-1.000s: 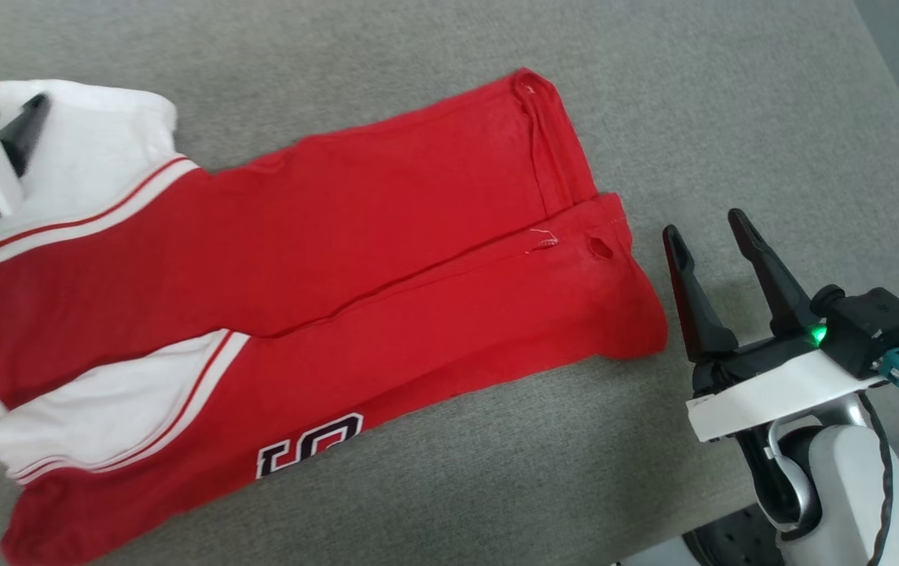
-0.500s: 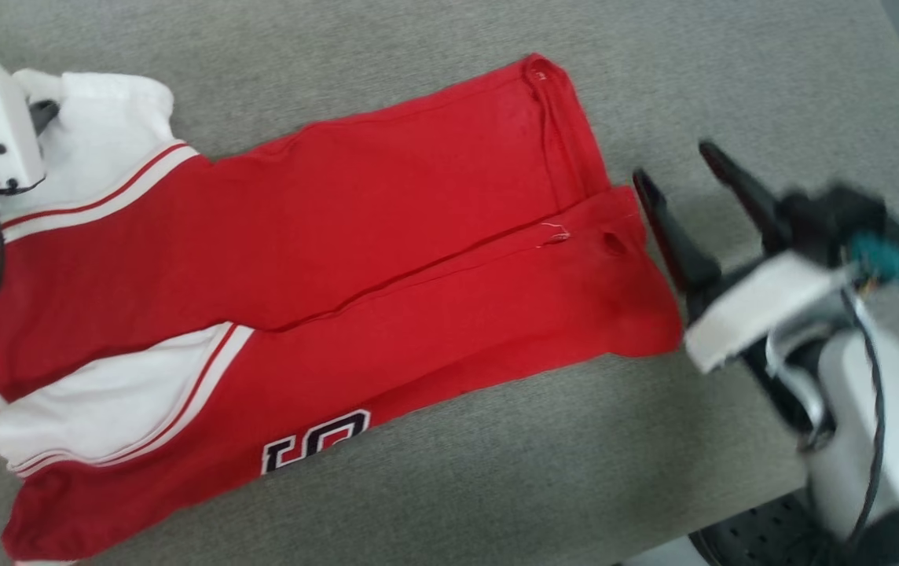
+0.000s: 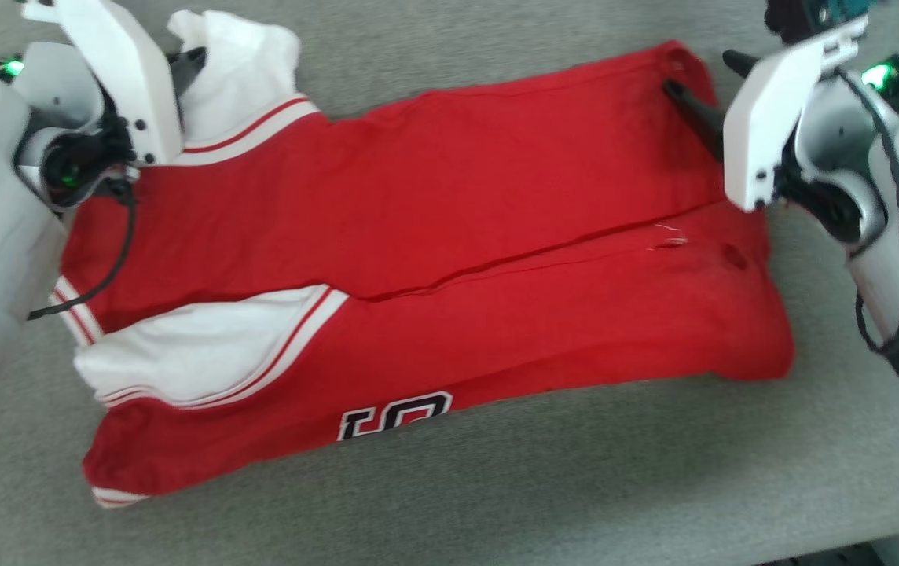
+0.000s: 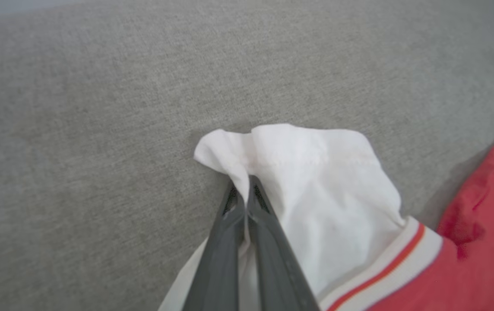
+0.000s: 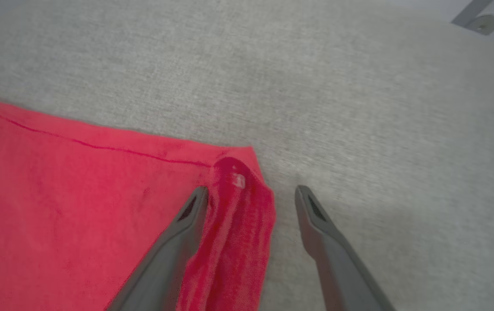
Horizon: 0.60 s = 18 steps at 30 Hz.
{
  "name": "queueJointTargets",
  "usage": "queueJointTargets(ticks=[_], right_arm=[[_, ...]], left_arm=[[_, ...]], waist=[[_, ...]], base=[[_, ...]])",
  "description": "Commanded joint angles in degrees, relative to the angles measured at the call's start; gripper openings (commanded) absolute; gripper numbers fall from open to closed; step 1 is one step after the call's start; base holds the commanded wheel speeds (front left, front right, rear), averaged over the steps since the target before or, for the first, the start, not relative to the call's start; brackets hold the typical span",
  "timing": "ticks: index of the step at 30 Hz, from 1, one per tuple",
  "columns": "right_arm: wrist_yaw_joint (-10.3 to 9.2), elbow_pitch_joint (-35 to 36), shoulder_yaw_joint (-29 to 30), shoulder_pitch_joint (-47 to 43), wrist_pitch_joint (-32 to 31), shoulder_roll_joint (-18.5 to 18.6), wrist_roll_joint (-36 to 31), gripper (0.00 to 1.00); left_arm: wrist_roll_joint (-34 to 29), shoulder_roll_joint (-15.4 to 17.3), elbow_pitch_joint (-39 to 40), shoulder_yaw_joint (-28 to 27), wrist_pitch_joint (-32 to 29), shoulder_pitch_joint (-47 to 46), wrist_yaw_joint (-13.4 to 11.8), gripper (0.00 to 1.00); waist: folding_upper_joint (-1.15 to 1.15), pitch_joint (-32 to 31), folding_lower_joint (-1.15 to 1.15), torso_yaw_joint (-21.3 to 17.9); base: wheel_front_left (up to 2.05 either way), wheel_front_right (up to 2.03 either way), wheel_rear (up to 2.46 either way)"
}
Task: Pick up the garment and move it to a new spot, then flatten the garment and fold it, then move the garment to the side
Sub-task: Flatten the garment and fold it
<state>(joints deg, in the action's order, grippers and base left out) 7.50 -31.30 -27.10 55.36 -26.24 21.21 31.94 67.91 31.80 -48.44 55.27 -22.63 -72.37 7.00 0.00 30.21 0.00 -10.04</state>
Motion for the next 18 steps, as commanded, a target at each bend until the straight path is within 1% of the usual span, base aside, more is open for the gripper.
queueJointTargets(ticks=[1,2,6,7,8,10,14,18], right_arm=[[-0.02,-2.79,-1.41,2.46,-2.29,-0.45,1.76,1.00],[-0.02,-2.79,-1.41,2.46,-2.29,-0.45,1.76,1.00],[-0.02,-7.40,-4.49,4.77,-6.62,-0.38,4.45,1.00],[-0.02,-9.12,-4.81,5.35,-6.06,-0.03,5.29,0.24],[-0.02,-9.74,-5.13,5.58,-5.64,0.13,5.48,0.00],[-0.02,-10.27,-4.82,6.02,-3.78,0.39,6.47,0.00],[-0.02,-10.03,-4.43,5.76,0.56,1.76,8.21,0.00],[-0.02,-7.58,-5.88,2.83,2.33,3.57,10.41,0.00]], left_arm=[[-0.10,-0.62,-0.85,0.70,0.38,0.70,0.13,0.00],[-0.10,-0.62,-0.85,0.70,0.38,0.70,0.13,0.00],[0.53,-1.70,-1.40,1.07,1.55,1.24,0.29,0.00],[0.82,-2.18,-1.30,1.12,2.51,1.51,0.38,0.00],[1.66,-2.62,-0.56,0.86,3.01,1.80,0.35,0.00],[3.09,-2.94,1.05,0.14,3.93,1.85,0.39,0.00],[5.83,-2.24,4.71,-0.76,7.17,2.72,0.41,0.00],[7.70,-0.64,10.74,-0.65,10.17,4.96,0.42,0.00]], waist=[[0.00,0.54,0.00,1.86],[0.00,0.54,0.00,1.86],[0.00,0.34,0.00,3.20],[0.00,0.01,0.00,3.73],[0.00,-0.26,0.00,4.02],[0.00,-0.92,0.00,4.41],[0.00,-3.36,0.00,5.53],[0.00,-6.63,0.00,7.15]], base=[[0.00,0.00,0.00],[0.00,0.00,0.00],[0.00,0.00,0.00],[0.00,0.00,0.00],[0.00,0.00,0.00],[0.00,0.00,0.00],[0.00,0.00,0.00],[0.00,0.00,0.00]])
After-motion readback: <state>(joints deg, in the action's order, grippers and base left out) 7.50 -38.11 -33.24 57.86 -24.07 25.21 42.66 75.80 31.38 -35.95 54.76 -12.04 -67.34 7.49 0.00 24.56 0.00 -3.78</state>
